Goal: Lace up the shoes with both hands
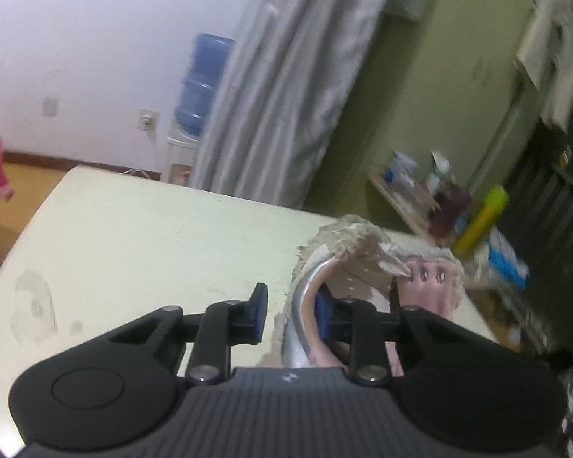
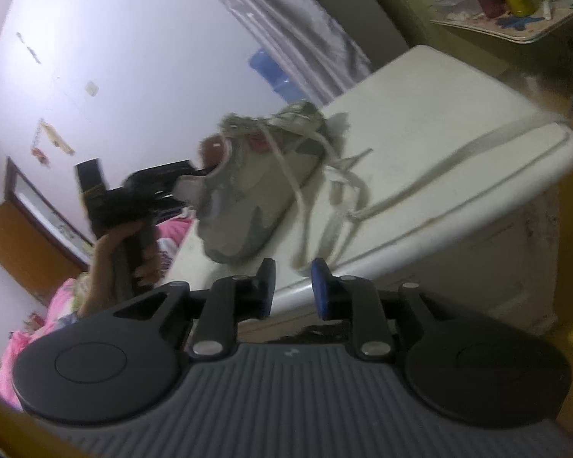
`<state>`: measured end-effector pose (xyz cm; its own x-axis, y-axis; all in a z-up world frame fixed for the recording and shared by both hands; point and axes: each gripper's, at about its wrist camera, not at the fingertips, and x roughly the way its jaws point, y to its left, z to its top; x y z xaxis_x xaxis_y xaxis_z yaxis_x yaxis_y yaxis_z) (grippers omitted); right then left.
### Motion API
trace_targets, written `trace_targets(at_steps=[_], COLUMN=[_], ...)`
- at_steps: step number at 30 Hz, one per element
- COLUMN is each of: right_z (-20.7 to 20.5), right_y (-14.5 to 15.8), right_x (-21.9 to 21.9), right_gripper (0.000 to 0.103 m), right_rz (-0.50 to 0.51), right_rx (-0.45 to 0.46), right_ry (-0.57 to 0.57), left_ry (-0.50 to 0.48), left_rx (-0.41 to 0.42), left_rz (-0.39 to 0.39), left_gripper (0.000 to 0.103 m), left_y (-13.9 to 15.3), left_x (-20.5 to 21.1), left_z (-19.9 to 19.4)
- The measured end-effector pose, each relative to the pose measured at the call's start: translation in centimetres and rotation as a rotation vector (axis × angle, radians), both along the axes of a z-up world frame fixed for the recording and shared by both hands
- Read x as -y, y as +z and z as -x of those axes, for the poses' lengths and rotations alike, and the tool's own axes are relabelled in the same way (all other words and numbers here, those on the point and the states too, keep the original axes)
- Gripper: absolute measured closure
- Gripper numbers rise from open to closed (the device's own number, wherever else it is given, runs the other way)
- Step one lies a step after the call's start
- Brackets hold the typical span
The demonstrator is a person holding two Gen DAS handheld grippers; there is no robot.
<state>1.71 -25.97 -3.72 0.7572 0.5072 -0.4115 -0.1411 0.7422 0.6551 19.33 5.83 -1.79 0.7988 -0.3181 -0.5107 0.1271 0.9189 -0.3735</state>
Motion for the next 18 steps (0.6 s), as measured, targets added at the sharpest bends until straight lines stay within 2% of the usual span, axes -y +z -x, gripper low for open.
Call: trace_targets(at_steps=[4,9,13,16,18], right_z=[0.3,1.2,2.5,2.6,2.4], right_y=[-0.3,-0.5,-1.1,-1.6,-1.8], right_x=[1.5,3.8,5.7,7.2,8.1], right_gripper=[0.083,0.083,0.082,0.082,0.079], right_rz=[0.005,0.033,0.029,0.042,0.065], right_rx=[-0.014,-0.022,-0.025,-0.044,-0.053], right_ry=[-0.068,-0.165,-0.243,-0.301,-0.344], left_ry=[0.094,0.192,0.281,0.318,0.306], left_rx=[0.027,0.011,0.057,0.077,0.068], left_rz=[0.054,0.192,0.200,0.189,0.190], left_gripper=[0.080,0.079,0.076,0.066,0.053], left_y=[-0.8,-1.5,-2.0,-2.2,-2.2], left_x=[-0.2,-1.0,-0.6,-0.4,-0.8], left_z=[1.4,2.4,4.0,4.7,4.6])
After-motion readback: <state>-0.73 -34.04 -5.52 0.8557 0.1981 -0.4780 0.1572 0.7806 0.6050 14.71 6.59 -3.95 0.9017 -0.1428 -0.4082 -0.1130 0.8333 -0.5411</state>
